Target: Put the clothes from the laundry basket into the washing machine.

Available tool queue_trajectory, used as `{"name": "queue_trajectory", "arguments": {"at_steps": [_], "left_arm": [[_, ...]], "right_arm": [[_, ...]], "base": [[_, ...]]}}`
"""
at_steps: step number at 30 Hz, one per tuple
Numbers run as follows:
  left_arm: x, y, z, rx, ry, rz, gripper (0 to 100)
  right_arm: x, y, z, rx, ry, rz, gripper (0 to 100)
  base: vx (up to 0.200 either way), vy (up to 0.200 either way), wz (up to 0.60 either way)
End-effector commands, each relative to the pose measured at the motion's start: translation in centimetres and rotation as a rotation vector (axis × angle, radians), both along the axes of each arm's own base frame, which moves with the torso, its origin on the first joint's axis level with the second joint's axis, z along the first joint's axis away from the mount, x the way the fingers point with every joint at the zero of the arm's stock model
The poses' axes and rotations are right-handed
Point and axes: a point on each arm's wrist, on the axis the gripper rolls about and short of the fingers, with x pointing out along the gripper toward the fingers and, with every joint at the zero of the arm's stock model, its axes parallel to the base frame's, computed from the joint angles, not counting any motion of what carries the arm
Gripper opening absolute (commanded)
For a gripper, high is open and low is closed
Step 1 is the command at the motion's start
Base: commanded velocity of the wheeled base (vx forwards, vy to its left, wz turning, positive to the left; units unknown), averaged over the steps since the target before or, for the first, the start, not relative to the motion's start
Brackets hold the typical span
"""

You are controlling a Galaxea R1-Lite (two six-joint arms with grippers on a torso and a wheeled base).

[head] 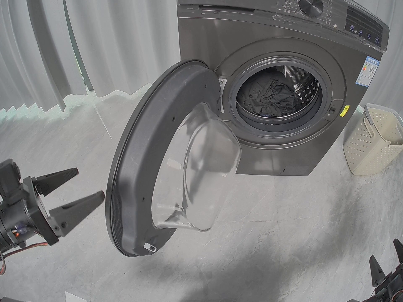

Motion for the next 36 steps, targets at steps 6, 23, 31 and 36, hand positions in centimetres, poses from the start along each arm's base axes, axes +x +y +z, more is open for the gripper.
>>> {"name": "queue_trajectory", "arguments": {"at_steps": [6, 23, 31, 36], "left_arm": [[1.0, 2.2, -0.7, 0.055, 0.007, 0.199, 100], [4.7, -2.1, -3.9, 0.186, 0.118, 0.004, 100], [7.2, -6.8, -4.3, 0.144, 0.057, -0.071, 100], [8.6, -9.5, -3.9, 0.101, 0.026, -0.056, 100]], "right_arm": [[-0.1, 0.0, -0.2, -0.001, -0.009, -0.001, 100], [-0.1, 0.0, -0.2, -0.001, -0.009, -0.001, 100], [-0.1, 0.0, -0.2, -0.001, -0.009, -0.001, 100], [-0.1, 0.0, -0.2, -0.001, -0.009, 0.001, 100]], "base": [[0.000, 0.000, 0.00], [0.000, 0.000, 0.00], [0.000, 0.000, 0.00], [0.000, 0.000, 0.00]]}}
